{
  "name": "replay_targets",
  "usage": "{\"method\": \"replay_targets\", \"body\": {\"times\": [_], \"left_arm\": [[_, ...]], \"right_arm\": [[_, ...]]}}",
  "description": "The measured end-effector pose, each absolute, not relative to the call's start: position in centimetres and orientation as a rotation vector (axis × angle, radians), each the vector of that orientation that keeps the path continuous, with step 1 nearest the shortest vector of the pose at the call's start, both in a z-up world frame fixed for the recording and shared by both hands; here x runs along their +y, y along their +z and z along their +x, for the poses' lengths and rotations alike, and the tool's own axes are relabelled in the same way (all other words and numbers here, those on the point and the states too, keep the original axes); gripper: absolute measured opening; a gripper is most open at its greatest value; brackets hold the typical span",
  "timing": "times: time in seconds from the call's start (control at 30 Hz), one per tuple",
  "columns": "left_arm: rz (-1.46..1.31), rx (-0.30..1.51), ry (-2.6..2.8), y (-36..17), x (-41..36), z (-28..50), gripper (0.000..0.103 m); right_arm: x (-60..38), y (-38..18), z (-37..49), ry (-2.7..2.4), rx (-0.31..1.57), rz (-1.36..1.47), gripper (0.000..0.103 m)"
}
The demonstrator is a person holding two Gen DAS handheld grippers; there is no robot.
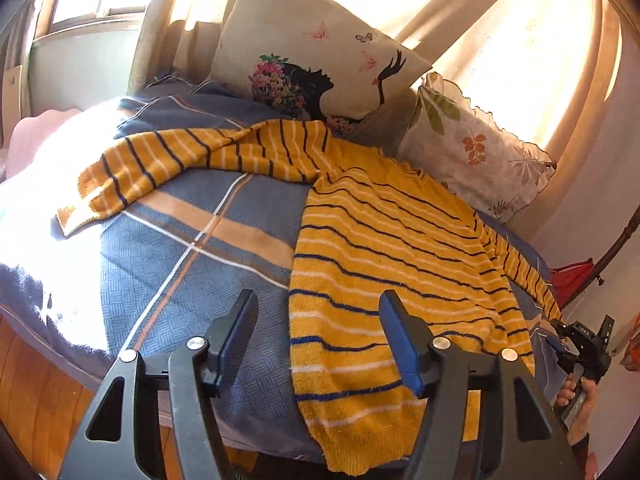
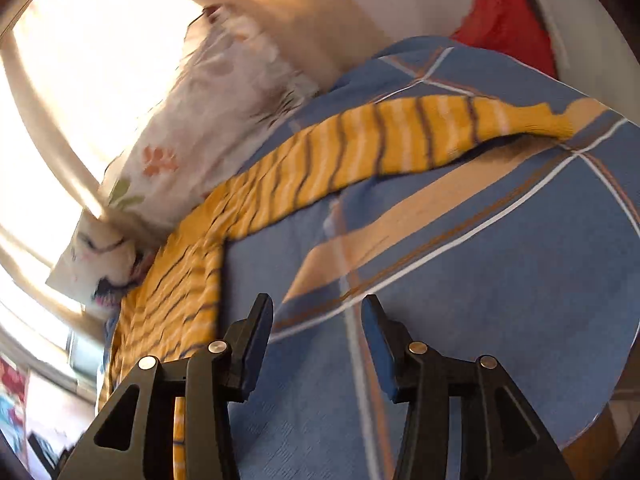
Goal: Fold small clothes
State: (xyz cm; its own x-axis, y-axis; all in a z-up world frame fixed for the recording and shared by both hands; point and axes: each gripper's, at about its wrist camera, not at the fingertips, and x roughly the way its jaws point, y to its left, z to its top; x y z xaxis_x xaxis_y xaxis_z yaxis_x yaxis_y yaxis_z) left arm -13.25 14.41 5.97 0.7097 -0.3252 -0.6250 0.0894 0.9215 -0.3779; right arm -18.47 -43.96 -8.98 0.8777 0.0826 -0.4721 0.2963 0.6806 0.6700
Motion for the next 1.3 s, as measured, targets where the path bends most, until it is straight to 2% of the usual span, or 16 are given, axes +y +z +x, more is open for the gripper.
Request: {"method": "replay_targets", "body": {"times": [0.13,0.37,0.4,0.43,0.47,0.5,0.67,0.83,0.97,1.13,1.23,1.3], "left_arm": [[-0.302,0.754,-0.277,6.2,12.5,-12.2,0.063],[-0.274,0.771,-0.317,5.6,9.8,-10.7,0.063],[-0.277,0.773,-0.319,5.6,9.7,-10.5,0.063],[-0.285,0.777,-0.321,5.4,9.8,-10.3,0.063],[-0.294,0.78,-0.323,5.3,9.9,-10.1,0.063],[-0.302,0.783,-0.323,5.2,10.1,-10.0,0.063],[-0.325,0.776,-0.301,4.7,11.4,-9.5,0.063],[-0.377,0.772,-0.278,4.2,13.3,-9.7,0.063],[-0.386,0.767,-0.236,4.0,14.9,-10.3,0.063],[-0.397,0.758,-0.181,4.1,17.3,-10.8,0.063],[-0.406,0.763,-0.16,4.0,18.2,-10.6,0.063],[-0.412,0.766,-0.161,4.0,18.5,-10.3,0.063]], "right_arm": [[-49.3,-10.1,-18.1,-0.227,0.429,0.983,0.05],[-54.1,-9.8,-15.3,-0.376,0.403,0.961,0.051],[-54.5,-9.5,-14.8,-0.368,0.407,0.961,0.043],[-54.8,-9.3,-14.3,-0.356,0.402,0.961,0.03],[-55.1,-8.6,-14.0,-0.348,0.4,0.951,0.008],[-55.0,-7.8,-13.6,-0.354,0.399,0.929,0.008],[-50.3,0.7,-11.2,-0.282,0.352,0.681,0.007],[-37.2,6.8,-3.3,0.008,0.416,0.416,0.007],[-24.0,7.2,4.3,0.231,0.532,0.237,0.007],[-10.5,3.4,10.8,0.369,0.669,0.016,0.007],[-5.8,0.7,13.3,0.408,0.732,-0.086,0.015],[-4.8,-0.1,14.3,0.46,0.772,-0.089,0.044]]}}
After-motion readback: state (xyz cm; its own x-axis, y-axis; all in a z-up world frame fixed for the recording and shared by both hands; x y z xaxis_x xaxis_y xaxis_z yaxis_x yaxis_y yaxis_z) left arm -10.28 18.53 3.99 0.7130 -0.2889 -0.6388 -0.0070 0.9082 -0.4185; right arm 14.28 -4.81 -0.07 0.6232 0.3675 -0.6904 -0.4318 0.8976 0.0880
